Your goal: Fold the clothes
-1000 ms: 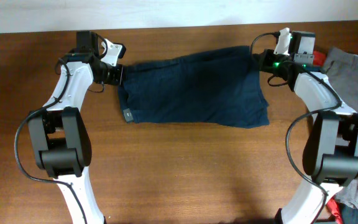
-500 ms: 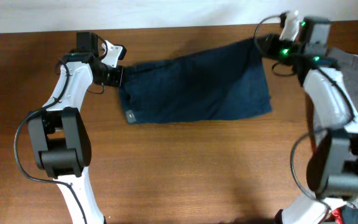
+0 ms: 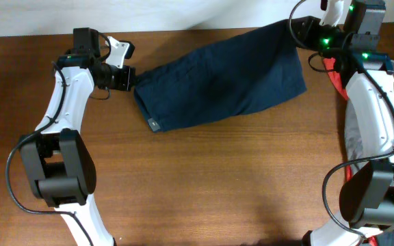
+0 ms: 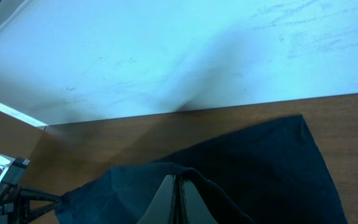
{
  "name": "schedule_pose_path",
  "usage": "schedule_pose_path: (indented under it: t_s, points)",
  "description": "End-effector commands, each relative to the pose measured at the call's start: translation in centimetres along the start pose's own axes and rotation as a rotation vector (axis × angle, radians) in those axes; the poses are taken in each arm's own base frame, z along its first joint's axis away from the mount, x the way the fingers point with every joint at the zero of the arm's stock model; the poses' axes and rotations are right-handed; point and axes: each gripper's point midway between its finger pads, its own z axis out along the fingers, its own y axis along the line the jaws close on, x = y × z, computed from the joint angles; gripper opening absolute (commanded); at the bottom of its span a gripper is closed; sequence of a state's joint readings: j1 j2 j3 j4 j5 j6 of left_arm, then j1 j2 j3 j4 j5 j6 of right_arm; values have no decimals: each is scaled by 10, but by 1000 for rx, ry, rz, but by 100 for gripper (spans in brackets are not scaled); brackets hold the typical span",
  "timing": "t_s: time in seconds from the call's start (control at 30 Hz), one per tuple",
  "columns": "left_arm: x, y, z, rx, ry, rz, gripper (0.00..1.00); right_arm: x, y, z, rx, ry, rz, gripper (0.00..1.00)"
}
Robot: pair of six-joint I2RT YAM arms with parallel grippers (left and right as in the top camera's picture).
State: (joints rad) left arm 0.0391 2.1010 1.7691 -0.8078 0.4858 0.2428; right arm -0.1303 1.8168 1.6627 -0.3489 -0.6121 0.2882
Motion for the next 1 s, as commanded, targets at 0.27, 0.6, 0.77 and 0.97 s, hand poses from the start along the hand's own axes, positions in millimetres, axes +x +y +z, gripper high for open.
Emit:
schedule_pose_path:
  t_s: [0.27,0.6,0.77,0.97]
  points:
    - [-24,-5,-24,-20,-93,88,0,-9,-20,16,66,-52,-72,4]
    - [-44,14,12,-39,-173,133,0,22,-92,94,92,-79,-79,7]
    - [-35,15,32,-26,-142,128,5,46,-123,119,123,-67,-66,43]
    - [-33,17,31,-26,-134,118,35,47,-126,97,97,-13,-14,65]
